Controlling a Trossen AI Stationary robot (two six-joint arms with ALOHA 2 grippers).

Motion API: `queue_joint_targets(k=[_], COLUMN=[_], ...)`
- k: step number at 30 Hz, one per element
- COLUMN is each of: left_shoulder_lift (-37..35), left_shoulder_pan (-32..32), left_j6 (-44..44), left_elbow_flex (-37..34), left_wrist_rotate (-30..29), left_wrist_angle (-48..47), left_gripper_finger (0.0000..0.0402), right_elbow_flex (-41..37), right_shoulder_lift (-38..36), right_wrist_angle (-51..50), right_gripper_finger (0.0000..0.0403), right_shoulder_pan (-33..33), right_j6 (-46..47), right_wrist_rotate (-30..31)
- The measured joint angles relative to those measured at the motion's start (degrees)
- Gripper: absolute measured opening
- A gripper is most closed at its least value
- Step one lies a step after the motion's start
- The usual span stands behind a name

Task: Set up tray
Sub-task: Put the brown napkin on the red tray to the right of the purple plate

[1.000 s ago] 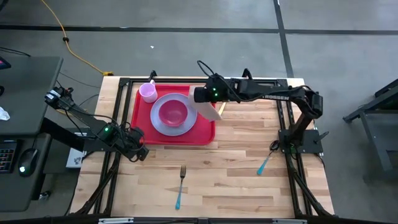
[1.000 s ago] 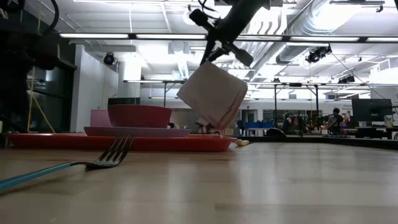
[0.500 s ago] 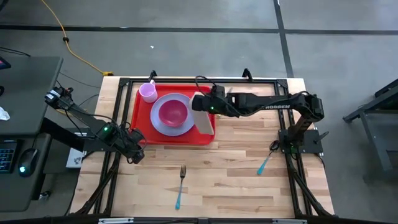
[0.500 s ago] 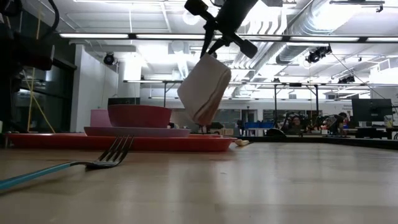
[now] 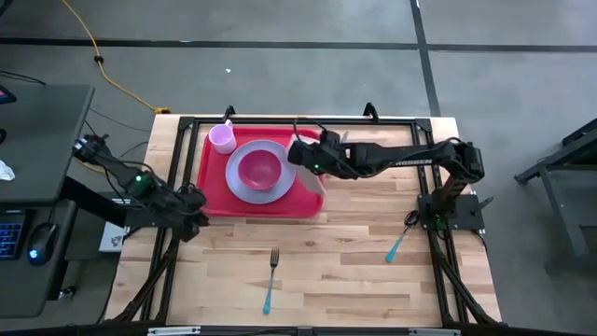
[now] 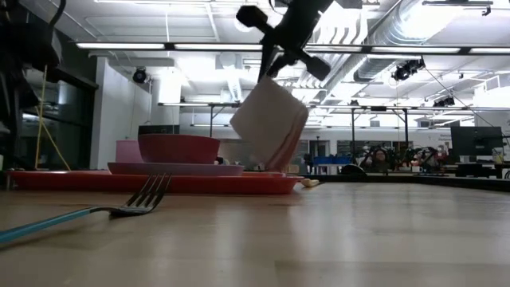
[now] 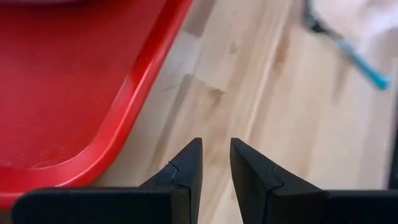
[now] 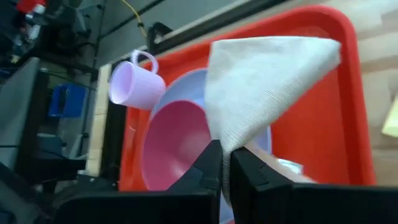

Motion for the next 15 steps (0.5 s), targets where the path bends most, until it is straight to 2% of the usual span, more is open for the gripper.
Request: queue_joint_targets(k=[8,15], left_shoulder_lift=[-9.2,-12.1], left_shoulder_pan=[0.0,0.0], left_j6=[2.9,4.9], left_elbow_flex=[0.0,0.0], left_wrist_rotate=[2.0,3.5], left_wrist_angle=[-0.3,-0.5], left_gripper_finger=[0.0111,0.0111], right_elbow_flex=[0.0,0.0], right_shoulder_lift=[3.4,6.6], right_wrist_angle=[0.2,-0.8], right_gripper_finger=[0.0,0.0], right_shoulder_pan=[-0.2,-1.0], right_j6=[2.3,2.4], right_wrist_rotate=[-1.6,-2.7])
